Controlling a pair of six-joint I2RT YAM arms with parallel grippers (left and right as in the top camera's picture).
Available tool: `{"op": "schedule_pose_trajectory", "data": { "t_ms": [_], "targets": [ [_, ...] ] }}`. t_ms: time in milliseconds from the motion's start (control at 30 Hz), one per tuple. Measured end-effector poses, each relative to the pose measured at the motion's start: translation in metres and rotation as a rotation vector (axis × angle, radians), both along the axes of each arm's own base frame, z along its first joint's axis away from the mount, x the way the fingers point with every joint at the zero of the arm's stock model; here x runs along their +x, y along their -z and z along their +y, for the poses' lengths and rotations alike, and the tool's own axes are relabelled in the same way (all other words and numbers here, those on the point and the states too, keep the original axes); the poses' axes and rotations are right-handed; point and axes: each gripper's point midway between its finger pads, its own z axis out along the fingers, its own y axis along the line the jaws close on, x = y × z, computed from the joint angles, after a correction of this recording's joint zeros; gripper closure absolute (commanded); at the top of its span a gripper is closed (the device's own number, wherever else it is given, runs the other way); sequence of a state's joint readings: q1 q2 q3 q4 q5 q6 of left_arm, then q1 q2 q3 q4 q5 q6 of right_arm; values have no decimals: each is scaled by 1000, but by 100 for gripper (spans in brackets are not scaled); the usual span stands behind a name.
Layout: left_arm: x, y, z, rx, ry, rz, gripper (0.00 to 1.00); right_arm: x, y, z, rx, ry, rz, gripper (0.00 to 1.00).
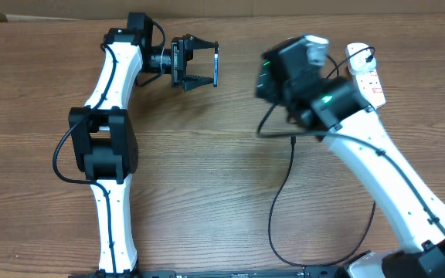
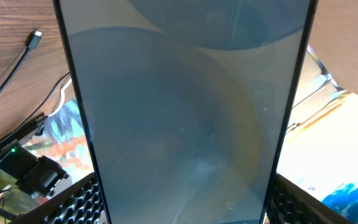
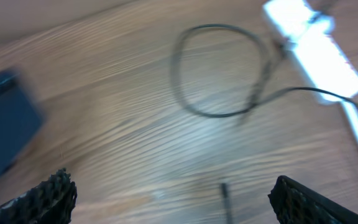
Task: Plug charger to phone and switch on socket
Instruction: 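Swing the right gripper toward the phone held by the left gripper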
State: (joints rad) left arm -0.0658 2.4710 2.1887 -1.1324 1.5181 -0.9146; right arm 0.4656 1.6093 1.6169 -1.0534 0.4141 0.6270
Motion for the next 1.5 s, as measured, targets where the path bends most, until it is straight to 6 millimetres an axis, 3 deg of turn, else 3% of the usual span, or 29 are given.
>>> {"op": "schedule_pose_trajectory", "data": {
  "t_ms": [67, 133, 400, 533, 633, 867, 1000, 1300, 1500],
  "targets": [
    [0, 0, 0, 0, 0, -1, 27, 4, 3, -24, 22, 55, 24, 0],
    [0, 0, 0, 0, 0, 0, 27, 7, 6, -32, 52, 58, 41, 0],
    [0, 0, 0, 0, 0, -1, 27, 5, 11, -19, 163, -59, 100, 0],
    [0, 0, 0, 0, 0, 0, 27, 5, 10, -6, 208, -104, 103, 0],
    [0, 0, 0, 0, 0, 0, 27, 7, 7, 5, 234, -145, 85, 7],
    [0, 1, 0, 5, -1, 0, 27, 4, -12, 72, 255, -484, 2, 6],
    [0, 3, -2, 15, 2, -1, 27, -3, -17, 100, 247, -583, -27, 5],
    [-8, 11, -22, 63, 36, -5, 27, -3, -1, 131, 203, -596, -27, 2],
    [-10, 16, -28, 94, 45, 6, 26, -5, 1, 139, 204, -532, -29, 4]
  ]
}}
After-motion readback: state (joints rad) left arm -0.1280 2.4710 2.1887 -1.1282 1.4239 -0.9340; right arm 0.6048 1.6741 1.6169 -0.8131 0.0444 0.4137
